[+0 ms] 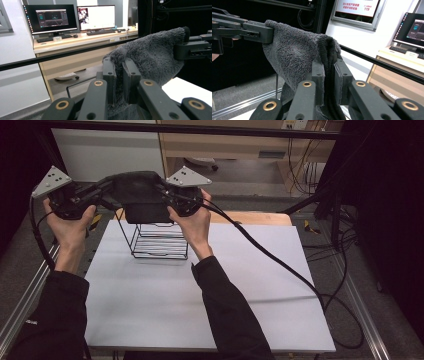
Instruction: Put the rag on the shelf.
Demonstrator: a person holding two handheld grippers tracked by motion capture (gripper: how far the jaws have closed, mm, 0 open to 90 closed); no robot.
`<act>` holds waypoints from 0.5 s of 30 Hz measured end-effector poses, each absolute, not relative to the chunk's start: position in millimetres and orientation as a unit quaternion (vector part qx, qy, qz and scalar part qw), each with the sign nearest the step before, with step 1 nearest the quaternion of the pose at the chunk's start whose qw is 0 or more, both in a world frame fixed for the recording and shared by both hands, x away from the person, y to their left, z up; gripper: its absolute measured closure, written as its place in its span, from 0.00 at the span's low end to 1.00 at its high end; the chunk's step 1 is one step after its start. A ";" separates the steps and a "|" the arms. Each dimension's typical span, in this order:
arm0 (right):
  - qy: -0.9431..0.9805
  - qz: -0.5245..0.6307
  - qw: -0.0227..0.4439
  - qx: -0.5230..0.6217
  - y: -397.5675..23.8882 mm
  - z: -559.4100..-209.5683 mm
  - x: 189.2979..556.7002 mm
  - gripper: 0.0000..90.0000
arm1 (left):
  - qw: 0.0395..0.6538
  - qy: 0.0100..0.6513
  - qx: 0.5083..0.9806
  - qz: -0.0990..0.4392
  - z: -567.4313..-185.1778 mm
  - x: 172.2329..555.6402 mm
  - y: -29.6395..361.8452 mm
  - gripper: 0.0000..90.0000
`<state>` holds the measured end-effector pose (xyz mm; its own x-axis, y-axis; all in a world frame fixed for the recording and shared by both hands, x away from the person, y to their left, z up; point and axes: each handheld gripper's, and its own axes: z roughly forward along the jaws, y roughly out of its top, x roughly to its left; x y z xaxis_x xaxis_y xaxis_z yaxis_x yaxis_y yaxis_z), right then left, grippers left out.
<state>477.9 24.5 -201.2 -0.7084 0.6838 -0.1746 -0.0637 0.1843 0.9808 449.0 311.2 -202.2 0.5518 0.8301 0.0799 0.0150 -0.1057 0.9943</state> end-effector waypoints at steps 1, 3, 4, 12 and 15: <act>0.704 0.600 0.311 0.218 24.1 -202.3 477.0 0.90 | 0.587 0.316 0.656 0.353 -203.1 448.8 311.6 0.91; 0.705 0.600 0.308 0.219 23.7 -204.2 475.6 0.90 | 0.585 0.319 0.659 0.348 -205.4 446.2 311.2 0.91; 0.706 0.599 0.308 0.219 23.4 -205.4 474.8 0.90 | 0.583 0.314 0.659 0.356 -206.0 446.1 311.1 0.91; 0.712 0.597 0.298 0.221 21.6 -214.0 471.2 0.90 | 0.572 0.311 0.667 0.363 -213.1 440.9 307.7 0.91; 0.716 0.593 0.300 0.216 22.3 -215.6 468.3 0.90 | 0.571 0.312 0.668 0.361 -216.0 439.4 308.6 0.91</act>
